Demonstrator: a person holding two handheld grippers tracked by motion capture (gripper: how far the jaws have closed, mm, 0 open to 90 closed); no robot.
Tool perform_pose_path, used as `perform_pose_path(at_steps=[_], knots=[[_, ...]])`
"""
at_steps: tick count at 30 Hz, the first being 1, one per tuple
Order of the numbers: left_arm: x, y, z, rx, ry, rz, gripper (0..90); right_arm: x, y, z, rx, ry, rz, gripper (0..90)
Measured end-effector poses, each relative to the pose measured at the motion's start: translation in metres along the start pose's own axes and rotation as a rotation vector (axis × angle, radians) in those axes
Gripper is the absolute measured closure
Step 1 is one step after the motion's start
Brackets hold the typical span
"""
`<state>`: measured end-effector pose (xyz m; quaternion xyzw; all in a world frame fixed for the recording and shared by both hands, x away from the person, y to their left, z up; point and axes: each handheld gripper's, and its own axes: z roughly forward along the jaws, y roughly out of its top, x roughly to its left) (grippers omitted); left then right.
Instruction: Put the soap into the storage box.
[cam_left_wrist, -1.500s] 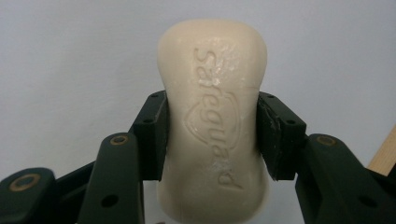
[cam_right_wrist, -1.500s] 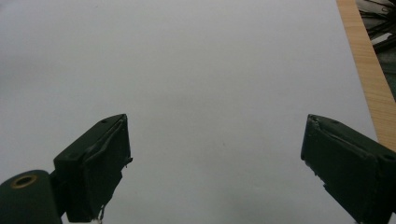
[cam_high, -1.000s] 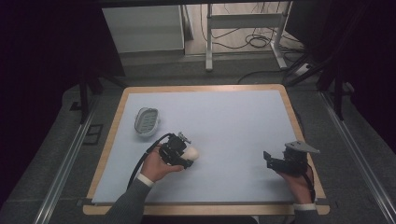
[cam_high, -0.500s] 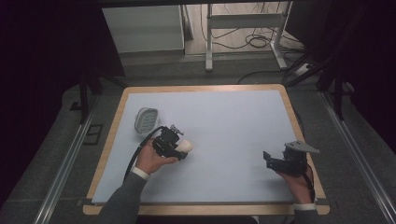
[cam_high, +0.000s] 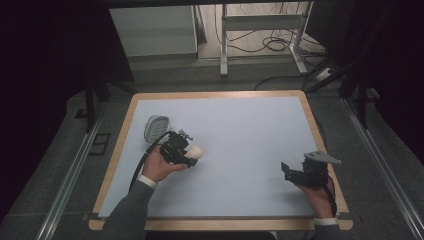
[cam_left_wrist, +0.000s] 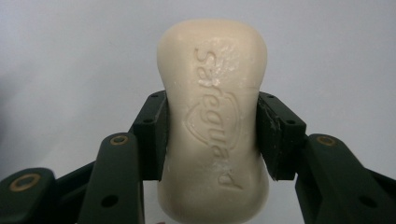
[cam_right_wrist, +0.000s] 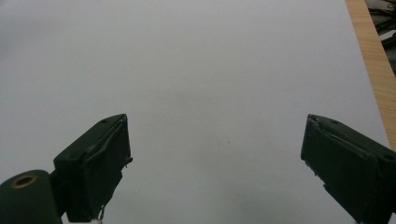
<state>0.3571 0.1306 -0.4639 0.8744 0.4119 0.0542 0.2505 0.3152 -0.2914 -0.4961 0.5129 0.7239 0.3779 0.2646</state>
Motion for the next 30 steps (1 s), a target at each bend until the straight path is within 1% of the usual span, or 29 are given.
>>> perform_pose_path(at_steps=[3, 6, 8, 11, 12, 15, 16, 18, 19, 21, 22, 25, 30], knots=[[0.003, 0.001, -0.003, -0.001, 0.003, -0.005, 49.4, 0.000, 0.000, 0.000, 0.001, 0.002, -0.002, 8.1], [0.010, 0.002, -0.005, -0.006, -0.005, -0.019, 49.4, 0.000, 0.000, 0.000, 0.001, 0.001, -0.002, 8.0], [0.012, 0.001, -0.006, -0.007, 0.003, -0.022, 49.4, 0.000, 0.000, 0.001, 0.004, 0.001, -0.002, 8.1], [0.015, 0.001, -0.007, -0.007, 0.002, -0.026, 49.4, 0.000, -0.001, 0.001, 0.006, -0.001, -0.001, 8.1], [0.017, 0.001, -0.007, -0.010, 0.002, -0.035, 49.4, 0.000, -0.001, 0.002, 0.006, 0.000, 0.000, 8.1], [0.020, 0.001, -0.008, -0.010, 0.007, -0.039, 49.4, 0.000, -0.001, 0.002, 0.005, -0.001, -0.003, 8.1], [0.022, 0.002, -0.010, -0.011, 0.013, -0.040, 49.4, 0.000, -0.001, 0.001, 0.003, -0.001, -0.004, 8.1], [0.023, 0.002, -0.011, -0.013, 0.013, -0.043, 49.4, 0.000, -0.001, 0.001, 0.001, -0.003, -0.005, 8.0], [0.026, 0.003, -0.014, -0.015, 0.017, -0.045, 49.4, 0.000, -0.001, 0.001, -0.001, -0.002, -0.002, 8.0], [0.027, 0.003, -0.015, -0.017, 0.018, -0.050, 49.4, 0.000, -0.001, 0.001, -0.002, -0.002, -0.002, 8.1], [0.030, 0.003, -0.018, -0.026, 0.013, -0.056, 49.4, 0.000, 0.000, 0.000, -0.002, 0.000, -0.001, 8.1], [0.034, 0.003, -0.020, -0.033, 0.015, -0.065, 49.4, 0.000, -0.001, 0.001, -0.002, -0.002, -0.003, 8.0], [0.040, 0.002, -0.022, -0.033, 0.020, -0.076, 49.4, 0.000, -0.001, 0.001, 0.000, -0.002, -0.005, 8.0]])
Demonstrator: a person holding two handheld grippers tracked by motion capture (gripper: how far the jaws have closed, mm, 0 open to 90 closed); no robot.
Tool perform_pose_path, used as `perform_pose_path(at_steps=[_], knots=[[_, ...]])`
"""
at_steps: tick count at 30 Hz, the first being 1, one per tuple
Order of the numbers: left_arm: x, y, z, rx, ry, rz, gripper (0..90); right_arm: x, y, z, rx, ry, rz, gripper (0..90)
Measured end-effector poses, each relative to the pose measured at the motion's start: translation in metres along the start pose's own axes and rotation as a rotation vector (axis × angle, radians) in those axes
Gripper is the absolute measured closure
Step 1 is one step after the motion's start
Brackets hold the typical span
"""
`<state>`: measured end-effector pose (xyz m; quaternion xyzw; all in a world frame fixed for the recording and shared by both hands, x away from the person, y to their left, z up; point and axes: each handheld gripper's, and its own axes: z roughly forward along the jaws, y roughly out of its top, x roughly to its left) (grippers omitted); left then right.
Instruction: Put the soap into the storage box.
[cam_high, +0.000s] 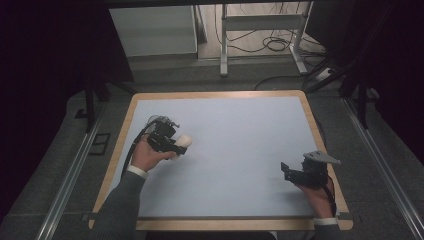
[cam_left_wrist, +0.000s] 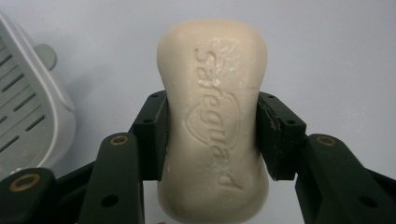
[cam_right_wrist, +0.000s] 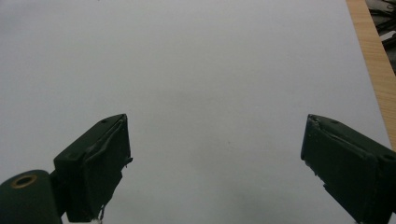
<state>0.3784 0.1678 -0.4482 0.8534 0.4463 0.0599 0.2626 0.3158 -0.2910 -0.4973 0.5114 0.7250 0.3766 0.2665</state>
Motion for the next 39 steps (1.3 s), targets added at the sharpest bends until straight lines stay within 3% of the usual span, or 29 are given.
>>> perform_pose_path(at_steps=[18, 36, 39], knots=[[0.023, 0.008, -0.009, 0.004, 0.027, -0.036, 49.4, 0.000, 0.000, 0.000, 0.003, 0.004, -0.002, 8.1], [0.048, 0.013, -0.006, -0.004, 0.058, -0.121, 49.5, 0.000, 0.000, 0.001, 0.005, 0.002, 0.001, 8.1], [0.053, 0.013, -0.005, -0.004, 0.045, -0.135, 49.6, 0.000, -0.001, 0.001, 0.005, 0.002, -0.001, 8.0]])
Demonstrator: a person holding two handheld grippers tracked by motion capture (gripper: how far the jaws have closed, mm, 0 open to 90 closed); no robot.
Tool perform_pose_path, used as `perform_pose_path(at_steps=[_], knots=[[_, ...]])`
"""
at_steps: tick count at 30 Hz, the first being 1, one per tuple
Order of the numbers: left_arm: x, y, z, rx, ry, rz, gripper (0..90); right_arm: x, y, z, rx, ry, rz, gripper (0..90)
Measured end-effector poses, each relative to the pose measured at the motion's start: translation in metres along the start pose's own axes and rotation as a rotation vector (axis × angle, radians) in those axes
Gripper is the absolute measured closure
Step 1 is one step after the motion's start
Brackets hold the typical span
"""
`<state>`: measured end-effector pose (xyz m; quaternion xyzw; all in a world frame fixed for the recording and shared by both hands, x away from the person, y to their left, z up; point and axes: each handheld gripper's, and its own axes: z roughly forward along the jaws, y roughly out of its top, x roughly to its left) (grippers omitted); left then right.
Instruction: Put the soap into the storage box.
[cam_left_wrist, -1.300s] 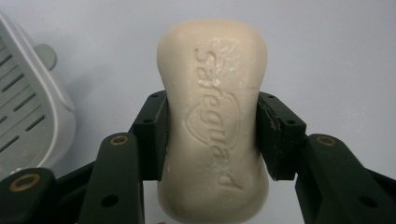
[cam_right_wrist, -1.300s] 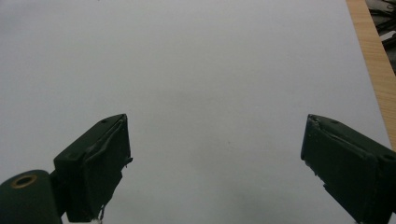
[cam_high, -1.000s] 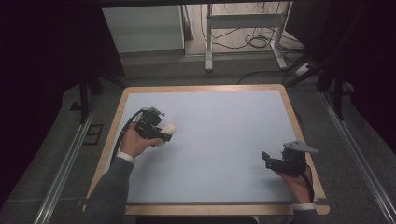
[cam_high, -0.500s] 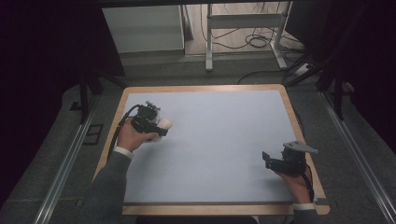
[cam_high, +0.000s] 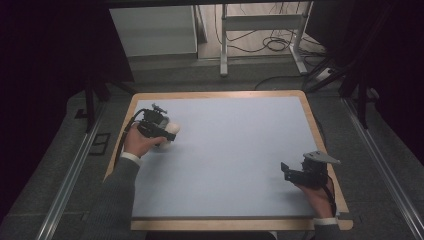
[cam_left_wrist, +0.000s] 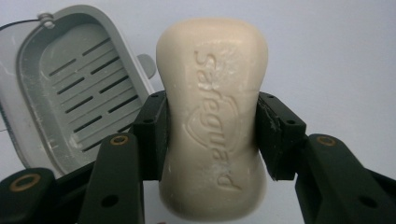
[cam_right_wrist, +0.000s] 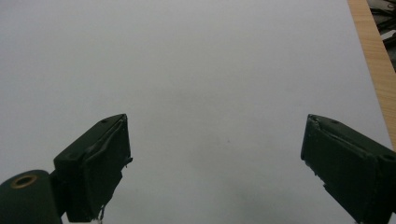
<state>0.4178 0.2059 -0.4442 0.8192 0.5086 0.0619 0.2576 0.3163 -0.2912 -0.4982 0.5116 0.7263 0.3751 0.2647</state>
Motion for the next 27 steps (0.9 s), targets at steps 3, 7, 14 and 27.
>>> perform_pose_path(at_steps=[3, 7, 14, 27], knots=[[0.003, 0.001, 0.002, 0.001, -0.004, -0.010, 49.6, 0.000, 0.000, 0.000, 0.001, 0.000, 0.000, 8.1], [0.008, 0.002, 0.005, 0.003, -0.012, -0.027, 49.6, 0.000, 0.000, 0.001, 0.003, 0.002, -0.003, 8.1], [0.008, 0.005, -0.003, 0.001, -0.006, -0.022, 49.6, 0.000, -0.001, 0.001, 0.006, 0.002, -0.003, 8.0], [0.016, 0.011, -0.019, -0.029, 0.016, -0.045, 49.7, 0.001, -0.001, 0.001, 0.006, 0.002, -0.003, 8.1]])
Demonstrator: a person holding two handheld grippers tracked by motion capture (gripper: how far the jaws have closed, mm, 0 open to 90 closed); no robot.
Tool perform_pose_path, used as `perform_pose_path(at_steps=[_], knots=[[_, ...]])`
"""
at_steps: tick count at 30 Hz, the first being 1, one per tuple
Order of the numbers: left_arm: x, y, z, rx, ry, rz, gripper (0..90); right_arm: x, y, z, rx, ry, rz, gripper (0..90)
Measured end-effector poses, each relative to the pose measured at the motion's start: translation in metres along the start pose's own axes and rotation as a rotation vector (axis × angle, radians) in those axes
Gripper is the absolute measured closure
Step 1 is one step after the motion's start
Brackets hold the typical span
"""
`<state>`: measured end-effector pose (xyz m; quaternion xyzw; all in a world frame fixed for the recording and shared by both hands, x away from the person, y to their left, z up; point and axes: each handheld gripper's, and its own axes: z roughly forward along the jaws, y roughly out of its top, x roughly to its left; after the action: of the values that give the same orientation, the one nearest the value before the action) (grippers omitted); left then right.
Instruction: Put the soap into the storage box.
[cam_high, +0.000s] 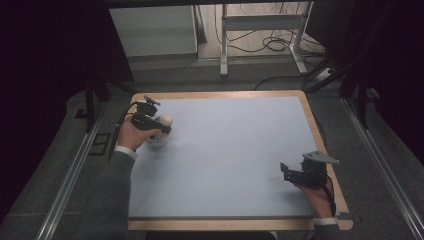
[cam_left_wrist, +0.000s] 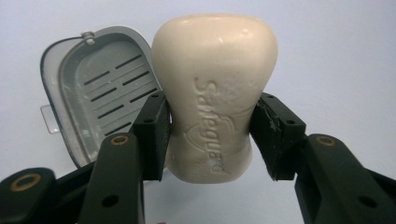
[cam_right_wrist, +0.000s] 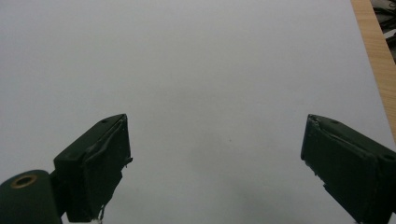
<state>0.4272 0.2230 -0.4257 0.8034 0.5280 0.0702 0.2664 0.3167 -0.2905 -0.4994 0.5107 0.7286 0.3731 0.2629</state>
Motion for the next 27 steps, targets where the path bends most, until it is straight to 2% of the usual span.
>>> perform_pose_path(at_steps=[10, 16, 18, 23, 27], knots=[[0.015, 0.002, 0.004, 0.015, 0.018, -0.045, 49.6, -0.001, 0.000, 0.000, 0.002, -0.005, 0.004, 8.1], [0.020, 0.004, 0.009, 0.016, 0.064, -0.060, 49.6, 0.000, -0.001, 0.001, 0.004, -0.003, 0.001, 8.0], [0.023, 0.005, 0.018, 0.047, 0.064, -0.073, 49.6, 0.000, -0.001, 0.001, 0.003, -0.004, 0.000, 8.1], [0.029, 0.003, 0.029, 0.068, 0.081, -0.091, 49.5, -0.001, -0.001, 0.000, 0.002, -0.005, 0.005, 8.0], [0.032, -0.001, 0.037, 0.054, 0.082, -0.112, 48.2, -0.002, -0.001, 0.001, 0.003, -0.006, 0.003, 8.0]])
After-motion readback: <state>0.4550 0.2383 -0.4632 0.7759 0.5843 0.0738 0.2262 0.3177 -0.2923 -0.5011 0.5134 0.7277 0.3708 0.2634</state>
